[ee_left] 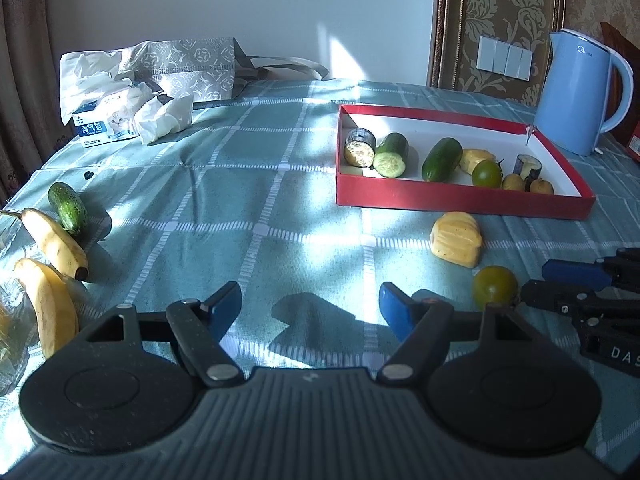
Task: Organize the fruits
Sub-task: 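Move right tool to green tomato while left tool moves to yellow fruit chunk, then grasp green tomato with right tool while left tool grasps yellow fruit chunk, then lift yellow fruit chunk with left tool while right tool holds green tomato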
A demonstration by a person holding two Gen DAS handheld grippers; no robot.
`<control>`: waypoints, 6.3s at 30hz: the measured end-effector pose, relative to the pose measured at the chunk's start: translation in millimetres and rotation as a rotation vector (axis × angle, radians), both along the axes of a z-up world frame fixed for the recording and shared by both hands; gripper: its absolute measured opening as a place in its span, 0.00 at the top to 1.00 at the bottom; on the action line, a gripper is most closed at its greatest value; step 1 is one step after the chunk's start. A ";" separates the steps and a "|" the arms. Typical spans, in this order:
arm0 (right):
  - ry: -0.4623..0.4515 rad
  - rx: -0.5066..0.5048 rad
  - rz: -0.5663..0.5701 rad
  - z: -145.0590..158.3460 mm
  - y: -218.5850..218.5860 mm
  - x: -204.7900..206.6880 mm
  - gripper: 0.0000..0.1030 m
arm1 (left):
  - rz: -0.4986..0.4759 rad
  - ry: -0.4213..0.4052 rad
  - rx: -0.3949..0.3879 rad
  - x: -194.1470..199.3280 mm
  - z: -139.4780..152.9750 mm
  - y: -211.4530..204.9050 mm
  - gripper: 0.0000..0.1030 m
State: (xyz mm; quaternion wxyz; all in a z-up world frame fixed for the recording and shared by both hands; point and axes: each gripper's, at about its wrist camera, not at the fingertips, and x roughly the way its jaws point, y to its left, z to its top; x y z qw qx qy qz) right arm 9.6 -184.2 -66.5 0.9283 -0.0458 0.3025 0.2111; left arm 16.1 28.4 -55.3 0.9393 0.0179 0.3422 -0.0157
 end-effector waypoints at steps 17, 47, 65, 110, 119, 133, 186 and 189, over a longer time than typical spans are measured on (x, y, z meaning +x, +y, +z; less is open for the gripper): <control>-0.011 -0.044 0.024 -11.8 40.7 9.0 0.60 | -0.001 0.001 0.005 -5.7 0.1 16.4 0.27; -0.047 -0.073 -0.102 -15.3 20.4 -8.4 0.68 | -0.156 -0.046 0.006 18.6 1.5 -19.2 0.22; -0.030 -0.118 -0.279 -15.1 -55.1 -31.8 0.68 | -0.303 -0.035 -0.005 73.1 -25.7 -106.4 0.27; -0.084 -0.111 -0.231 -15.9 -43.2 -19.2 0.68 | -0.229 -0.036 -0.016 69.5 -32.0 -98.8 0.65; -0.084 -0.109 -0.238 -15.9 -45.3 -19.3 0.68 | -0.240 -0.084 -0.006 62.8 -37.4 -97.5 0.64; -0.088 -0.113 -0.225 -12.5 -42.5 -21.2 0.68 | -0.236 -0.101 -0.007 59.8 -39.4 -97.3 0.64; -0.091 -0.111 -0.214 -6.9 -47.3 -21.7 0.68 | -0.231 -0.048 0.002 67.8 -34.6 -99.2 0.65; -0.093 -0.109 -0.217 -6.7 -47.9 -21.9 0.68 | -0.232 -0.047 0.007 68.0 -34.2 -100.7 0.65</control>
